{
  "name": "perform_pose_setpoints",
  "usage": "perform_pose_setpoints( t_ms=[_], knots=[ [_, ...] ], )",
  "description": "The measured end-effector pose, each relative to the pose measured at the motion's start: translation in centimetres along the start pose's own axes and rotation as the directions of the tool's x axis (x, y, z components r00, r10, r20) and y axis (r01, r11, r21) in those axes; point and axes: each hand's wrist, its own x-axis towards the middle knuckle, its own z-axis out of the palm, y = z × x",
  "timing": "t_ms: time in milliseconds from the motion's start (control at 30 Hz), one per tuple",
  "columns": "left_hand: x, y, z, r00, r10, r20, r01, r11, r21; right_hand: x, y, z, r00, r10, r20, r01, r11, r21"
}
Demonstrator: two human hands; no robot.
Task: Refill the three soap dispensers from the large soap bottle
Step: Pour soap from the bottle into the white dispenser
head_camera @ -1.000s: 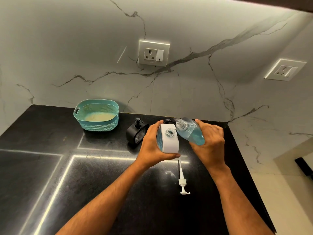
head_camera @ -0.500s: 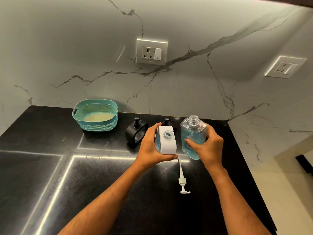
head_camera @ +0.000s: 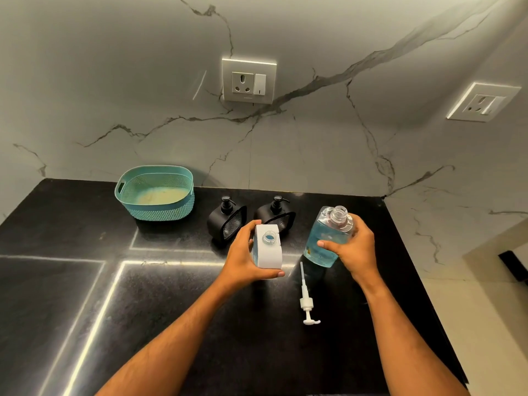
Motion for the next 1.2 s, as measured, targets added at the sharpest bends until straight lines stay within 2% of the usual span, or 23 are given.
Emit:
perform_pose_setpoints(
  t_ms=[333,600,833,1200],
  knots=[
    [-0.4,-2.6,0.4,0.997,-0.072,0.032,0.072,0.997,-0.003,1.5,2.1,-0.1,0.992,0.058,0.11,-0.067,0.995,0.077],
    [-0.4,-3.6,0.7,0.997,-0.072,0.025,0.072,0.997,0.011,2.4,3.6,-0.5,0.975,0.104,0.194,-0.131,0.983,0.132],
    [-0.4,-4.0,0.6,0.996,-0.064,0.067,0.064,0.998,0.006,2.9,3.9,-0.8,0.965,0.075,0.251,-0.118,0.98,0.161],
    [-0.6,-4.2,0.2,0.989,-0.064,0.137,0.067,0.997,-0.023,1.7,4.4,-0.5,0.973,0.035,0.228,-0.089,0.968,0.233]
  ],
)
